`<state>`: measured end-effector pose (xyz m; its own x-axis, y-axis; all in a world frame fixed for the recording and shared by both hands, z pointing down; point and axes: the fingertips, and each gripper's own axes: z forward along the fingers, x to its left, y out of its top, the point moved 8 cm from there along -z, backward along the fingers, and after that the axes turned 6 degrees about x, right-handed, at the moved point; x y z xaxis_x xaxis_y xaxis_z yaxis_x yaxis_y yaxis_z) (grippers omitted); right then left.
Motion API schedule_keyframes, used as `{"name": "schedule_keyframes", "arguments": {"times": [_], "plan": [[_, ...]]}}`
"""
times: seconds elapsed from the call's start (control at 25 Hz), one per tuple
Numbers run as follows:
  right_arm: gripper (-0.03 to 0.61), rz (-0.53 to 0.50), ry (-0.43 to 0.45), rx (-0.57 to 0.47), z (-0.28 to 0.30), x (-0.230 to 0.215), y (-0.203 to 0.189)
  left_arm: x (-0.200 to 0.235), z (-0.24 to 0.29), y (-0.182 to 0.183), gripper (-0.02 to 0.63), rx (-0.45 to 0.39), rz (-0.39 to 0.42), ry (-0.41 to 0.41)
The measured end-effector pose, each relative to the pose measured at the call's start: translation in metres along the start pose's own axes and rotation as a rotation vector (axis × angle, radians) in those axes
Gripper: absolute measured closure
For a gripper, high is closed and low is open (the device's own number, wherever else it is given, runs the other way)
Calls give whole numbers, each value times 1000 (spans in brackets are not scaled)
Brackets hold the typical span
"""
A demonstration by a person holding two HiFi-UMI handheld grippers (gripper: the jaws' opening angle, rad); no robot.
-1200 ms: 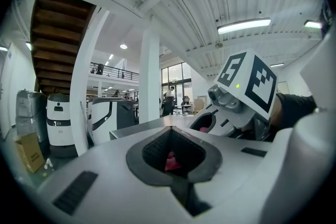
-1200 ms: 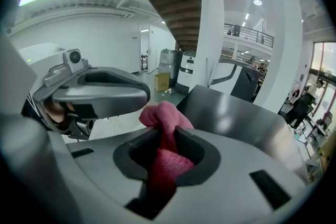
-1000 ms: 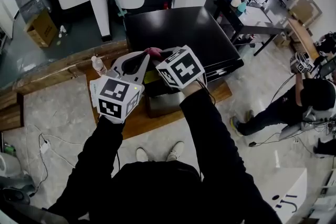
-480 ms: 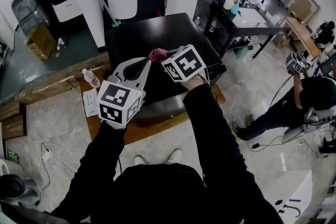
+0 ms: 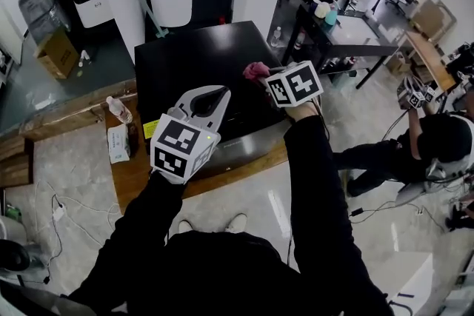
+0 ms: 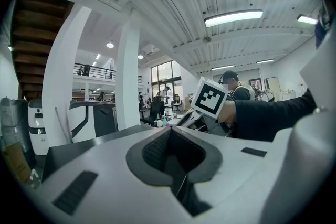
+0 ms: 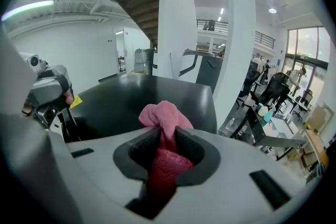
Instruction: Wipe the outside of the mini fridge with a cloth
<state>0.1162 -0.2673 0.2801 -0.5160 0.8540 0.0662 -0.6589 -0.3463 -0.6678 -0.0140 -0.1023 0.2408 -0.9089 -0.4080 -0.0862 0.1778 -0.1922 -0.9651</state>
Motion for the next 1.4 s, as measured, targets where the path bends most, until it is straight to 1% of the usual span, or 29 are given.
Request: {"name": "schedule_keyframes", "arguments": {"times": [0.2,0.32,0.44,0.52,0.56,0.72,0.8,0.88,0.96,1.04,1.12,1.28,1.4], "plan": [[502,8,-24,-11,-13,-39,-18,-20,18,7,607,-4,-4,10],[503,17,-38,0,-19,-59,-26,-28,22,11,607,-6,-2,22],[503,8,-99,10,-26,-76,-24,-26,18,14,607,-10,-6,41],[503,14,-128,-50,-40,-77,-15,-20,9,15,607,-19,-6,51],[503,26,-119,-102,-51,-72,-10,-18,3,15,607,-27,-6,53],[503,41,-48,-308,-95,-31,3,-15,-29,11,607,-68,-8,51],[503,38,5,-393,-113,-3,7,-11,-47,10,607,-95,8,52],[503,37,49,-465,-125,28,10,-5,-67,7,607,-114,25,52],[503,29,71,-517,-130,64,13,6,-89,2,607,-121,23,41],[502,5,71,-543,-127,104,18,21,-115,-5,607,-127,11,32],[502,-22,65,-546,-118,144,20,35,-140,-16,607,-129,3,30],[502,-45,53,-514,-95,216,16,57,-186,-46,607,-124,-10,22],[502,-63,27,-497,-84,259,18,73,-213,-61,607,-124,-27,20]]}}
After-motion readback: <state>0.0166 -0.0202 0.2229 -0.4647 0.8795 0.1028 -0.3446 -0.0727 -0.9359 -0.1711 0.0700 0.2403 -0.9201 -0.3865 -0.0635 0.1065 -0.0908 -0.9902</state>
